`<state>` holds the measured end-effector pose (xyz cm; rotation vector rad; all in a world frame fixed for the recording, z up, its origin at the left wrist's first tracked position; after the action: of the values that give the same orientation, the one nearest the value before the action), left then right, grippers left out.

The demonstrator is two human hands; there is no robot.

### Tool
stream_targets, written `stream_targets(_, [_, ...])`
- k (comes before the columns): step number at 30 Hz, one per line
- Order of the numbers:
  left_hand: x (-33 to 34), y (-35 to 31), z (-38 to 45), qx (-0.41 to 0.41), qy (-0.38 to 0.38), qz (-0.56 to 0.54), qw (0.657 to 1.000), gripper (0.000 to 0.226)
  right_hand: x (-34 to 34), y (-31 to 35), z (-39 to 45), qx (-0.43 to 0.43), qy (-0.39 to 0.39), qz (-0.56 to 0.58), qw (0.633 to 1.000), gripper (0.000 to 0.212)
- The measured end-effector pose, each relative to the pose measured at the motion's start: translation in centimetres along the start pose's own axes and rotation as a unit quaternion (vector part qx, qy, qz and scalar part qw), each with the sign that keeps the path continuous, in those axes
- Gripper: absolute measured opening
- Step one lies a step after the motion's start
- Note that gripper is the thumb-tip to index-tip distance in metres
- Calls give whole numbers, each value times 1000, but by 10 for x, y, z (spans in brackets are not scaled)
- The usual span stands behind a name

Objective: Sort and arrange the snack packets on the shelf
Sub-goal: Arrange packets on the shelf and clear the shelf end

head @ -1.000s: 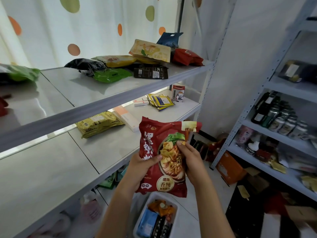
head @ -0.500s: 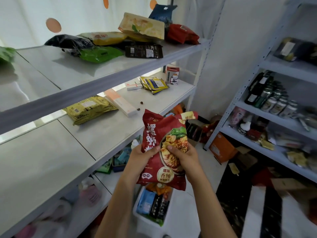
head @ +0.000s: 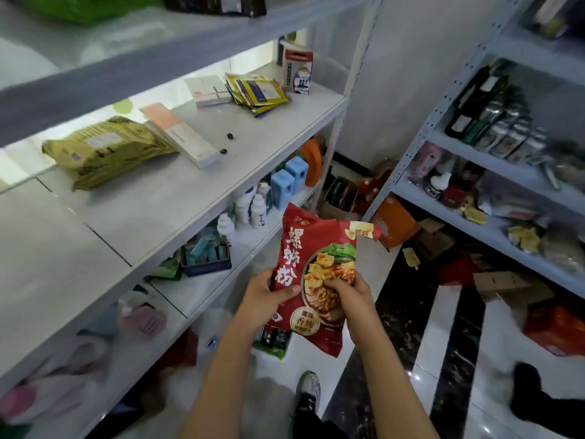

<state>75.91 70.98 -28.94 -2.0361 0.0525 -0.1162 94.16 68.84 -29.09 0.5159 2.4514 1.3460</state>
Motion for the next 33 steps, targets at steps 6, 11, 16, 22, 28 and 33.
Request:
stream_targets(6, [22,11,27,-22,-37,7,999,35,-2,-10,51,52,25,-6,998,26])
stream_targets(11, [24,33,48,-52,-84,25,995,43,13,-31,88,88,72,-23,993,36])
stream_targets(16, [9,66,71,-78,-134,25,988,39,38,-64,117,134,103,-11,986,52])
stream_targets(22, [-27,123,114,-142,-138,38,980,31,72,-130,146,197,86,-23,976,50])
stream_targets(28, [-61,231,192,-208,-85,107,969,26,92,-226,200,265,57,-72,960,45])
stream_targets(33, [-82,348,250,-253,-16,182,950,23,105,-340,247,279,29,-134,950,37])
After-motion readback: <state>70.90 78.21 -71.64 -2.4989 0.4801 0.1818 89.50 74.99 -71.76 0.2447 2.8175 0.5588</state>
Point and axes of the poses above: each hand's wrist, its own z-axis towards the middle knuckle, its own x-axis out of the palm, y = z × x, the point moved 3 cm from there along z, towards the middle knuckle, and after that the axes turned 5 degrees about -y, right-handed, at the moved point
